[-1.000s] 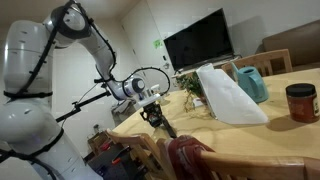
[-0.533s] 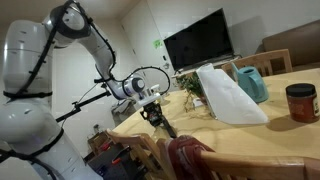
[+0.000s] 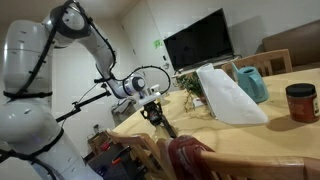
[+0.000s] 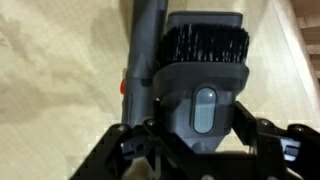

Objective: Move the grey gadget to the right

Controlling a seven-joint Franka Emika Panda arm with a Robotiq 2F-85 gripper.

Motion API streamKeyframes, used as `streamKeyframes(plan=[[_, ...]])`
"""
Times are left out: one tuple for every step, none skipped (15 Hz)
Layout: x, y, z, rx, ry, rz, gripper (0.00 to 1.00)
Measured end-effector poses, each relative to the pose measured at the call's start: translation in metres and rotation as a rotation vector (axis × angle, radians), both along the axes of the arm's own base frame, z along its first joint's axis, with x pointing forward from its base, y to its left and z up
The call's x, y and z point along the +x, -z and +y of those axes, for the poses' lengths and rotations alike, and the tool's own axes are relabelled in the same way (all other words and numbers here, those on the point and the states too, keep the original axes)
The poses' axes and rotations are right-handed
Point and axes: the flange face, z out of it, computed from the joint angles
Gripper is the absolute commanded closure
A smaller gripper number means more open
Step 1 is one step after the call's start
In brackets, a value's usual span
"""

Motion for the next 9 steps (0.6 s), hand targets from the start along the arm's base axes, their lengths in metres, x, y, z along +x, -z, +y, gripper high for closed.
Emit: streamKeyframes(plan=[[0.0006,-0.0004,0.0001,-0.001,0.000,0.000,0.57],[0.0013,-0.0008,0.0003,-0.001,0.001,0.000,0.57],[0.0019,-0.0011,0.0005,-0.002,0.001,0.000,0.57],[0.0022,-0.0014,0.0007,-0.002,0.001,0.000,0.57],[0.0026,-0.0015,0.0009,-0.003,0.000,0.000,0.57],[0.0029,-0.0015,0.0011,-0.004,0.000,0.001,0.57],[0.0032,-0.0016,0.0012,-0.005,0.000,0.002,0.57],[0.0034,-0.0016,0.0014,-0.006,0.000,0.003,0.57],[0.0038,-0.0016,0.0016,-0.007,0.000,0.005,0.57]])
